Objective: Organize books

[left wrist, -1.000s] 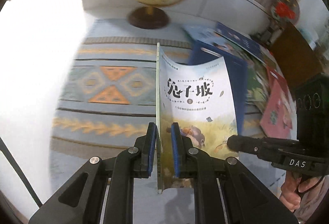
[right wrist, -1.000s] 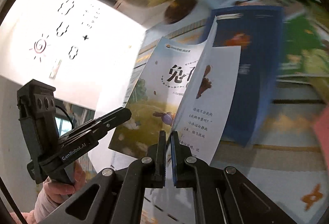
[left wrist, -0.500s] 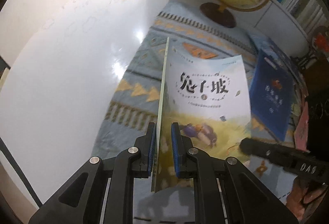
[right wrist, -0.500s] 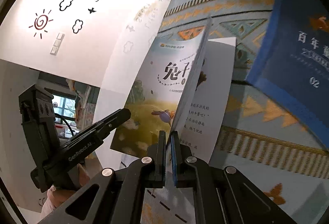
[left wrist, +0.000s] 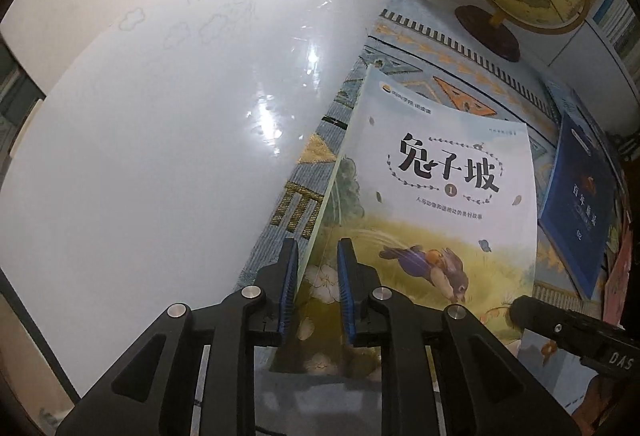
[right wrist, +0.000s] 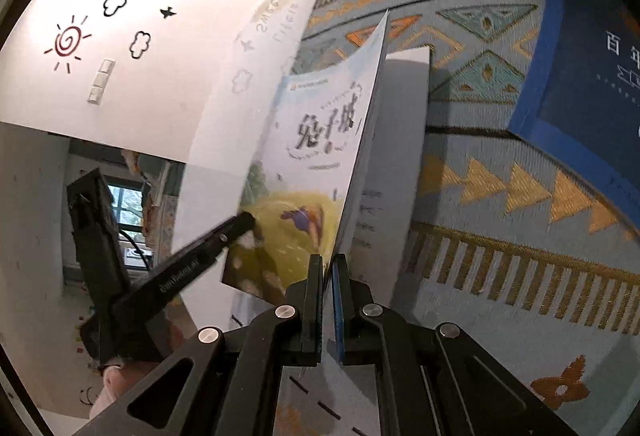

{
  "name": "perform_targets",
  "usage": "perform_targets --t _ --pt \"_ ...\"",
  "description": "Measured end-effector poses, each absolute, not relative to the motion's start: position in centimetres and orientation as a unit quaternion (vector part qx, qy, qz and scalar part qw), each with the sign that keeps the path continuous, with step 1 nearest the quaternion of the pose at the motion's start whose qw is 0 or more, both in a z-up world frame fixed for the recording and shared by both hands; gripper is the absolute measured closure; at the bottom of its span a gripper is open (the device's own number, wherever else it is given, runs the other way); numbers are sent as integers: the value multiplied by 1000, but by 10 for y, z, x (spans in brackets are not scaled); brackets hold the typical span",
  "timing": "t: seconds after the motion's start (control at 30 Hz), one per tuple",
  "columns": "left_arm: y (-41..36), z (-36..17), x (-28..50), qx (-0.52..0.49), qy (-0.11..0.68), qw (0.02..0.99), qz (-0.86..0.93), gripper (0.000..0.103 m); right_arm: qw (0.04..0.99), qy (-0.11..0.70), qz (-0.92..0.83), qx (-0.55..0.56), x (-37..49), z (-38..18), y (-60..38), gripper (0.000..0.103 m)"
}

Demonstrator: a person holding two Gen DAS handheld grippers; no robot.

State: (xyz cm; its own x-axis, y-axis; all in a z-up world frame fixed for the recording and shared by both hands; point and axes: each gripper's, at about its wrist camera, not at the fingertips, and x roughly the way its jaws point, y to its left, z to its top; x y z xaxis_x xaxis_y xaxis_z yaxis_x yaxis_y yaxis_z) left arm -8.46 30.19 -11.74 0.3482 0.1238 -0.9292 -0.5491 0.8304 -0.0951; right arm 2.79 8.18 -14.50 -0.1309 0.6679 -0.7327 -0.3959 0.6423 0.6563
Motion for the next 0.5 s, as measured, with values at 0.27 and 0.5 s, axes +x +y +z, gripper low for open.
perform_targets --t 0.27,0.5 --pt "302 -130 -81 -173 552 782 232 82 666 634 384 82 28 -151 76 97" --pt "291 -131 -68 -155 560 783 220 80 649 649 390 75 23 -158 82 97"
